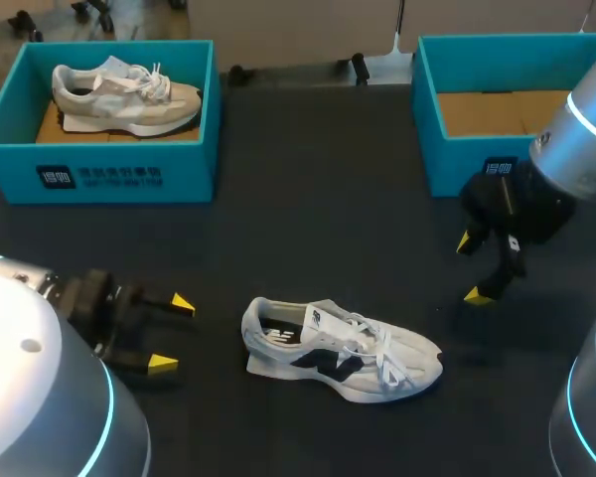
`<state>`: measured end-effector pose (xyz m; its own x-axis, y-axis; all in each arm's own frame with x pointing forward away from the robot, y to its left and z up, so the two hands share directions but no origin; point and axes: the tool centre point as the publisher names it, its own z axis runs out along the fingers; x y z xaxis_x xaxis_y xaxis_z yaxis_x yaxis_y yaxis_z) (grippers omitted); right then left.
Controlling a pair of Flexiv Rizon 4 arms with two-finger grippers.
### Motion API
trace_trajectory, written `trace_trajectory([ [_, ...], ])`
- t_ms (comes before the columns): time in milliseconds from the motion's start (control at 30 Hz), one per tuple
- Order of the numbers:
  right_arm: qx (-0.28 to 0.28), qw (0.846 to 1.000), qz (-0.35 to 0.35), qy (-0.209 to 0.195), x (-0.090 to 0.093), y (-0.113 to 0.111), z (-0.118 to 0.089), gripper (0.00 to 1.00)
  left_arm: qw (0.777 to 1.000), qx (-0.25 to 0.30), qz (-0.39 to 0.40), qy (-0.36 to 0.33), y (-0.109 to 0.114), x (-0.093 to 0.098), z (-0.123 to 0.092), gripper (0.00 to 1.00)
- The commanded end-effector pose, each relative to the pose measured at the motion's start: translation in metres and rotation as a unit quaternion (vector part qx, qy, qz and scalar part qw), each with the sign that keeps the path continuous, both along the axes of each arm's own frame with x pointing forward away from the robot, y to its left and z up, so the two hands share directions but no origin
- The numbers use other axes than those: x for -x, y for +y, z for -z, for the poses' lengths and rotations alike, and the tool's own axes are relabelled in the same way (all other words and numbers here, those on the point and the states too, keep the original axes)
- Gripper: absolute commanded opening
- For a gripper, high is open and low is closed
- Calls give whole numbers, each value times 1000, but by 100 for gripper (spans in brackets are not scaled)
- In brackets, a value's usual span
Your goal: Take the shoe out of the shoebox, open the shoe tongue, remove and reinsert the insole, then place the shoe into the shoebox
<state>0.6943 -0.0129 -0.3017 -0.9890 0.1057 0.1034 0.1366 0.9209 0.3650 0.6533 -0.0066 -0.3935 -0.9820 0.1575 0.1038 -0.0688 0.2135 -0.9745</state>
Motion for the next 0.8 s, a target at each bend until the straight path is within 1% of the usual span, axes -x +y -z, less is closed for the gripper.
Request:
trace_trajectory([
  [33, 2, 1000, 1, -1, 1, 0, 0, 100, 999, 25, 13, 14, -17, -1, 8, 100],
  [367, 2, 1000, 1, -1, 1, 0, 0, 100, 999, 25, 13, 14, -17, -1, 8, 100],
  [533, 2, 1000, 1, -1, 1, 0, 0, 100, 999, 29, 12, 19, -29, -12, 16, 100],
  [800, 2, 1000, 1, -1, 1, 0, 0, 100, 999, 39, 12, 29, -53, -21, 24, 100],
])
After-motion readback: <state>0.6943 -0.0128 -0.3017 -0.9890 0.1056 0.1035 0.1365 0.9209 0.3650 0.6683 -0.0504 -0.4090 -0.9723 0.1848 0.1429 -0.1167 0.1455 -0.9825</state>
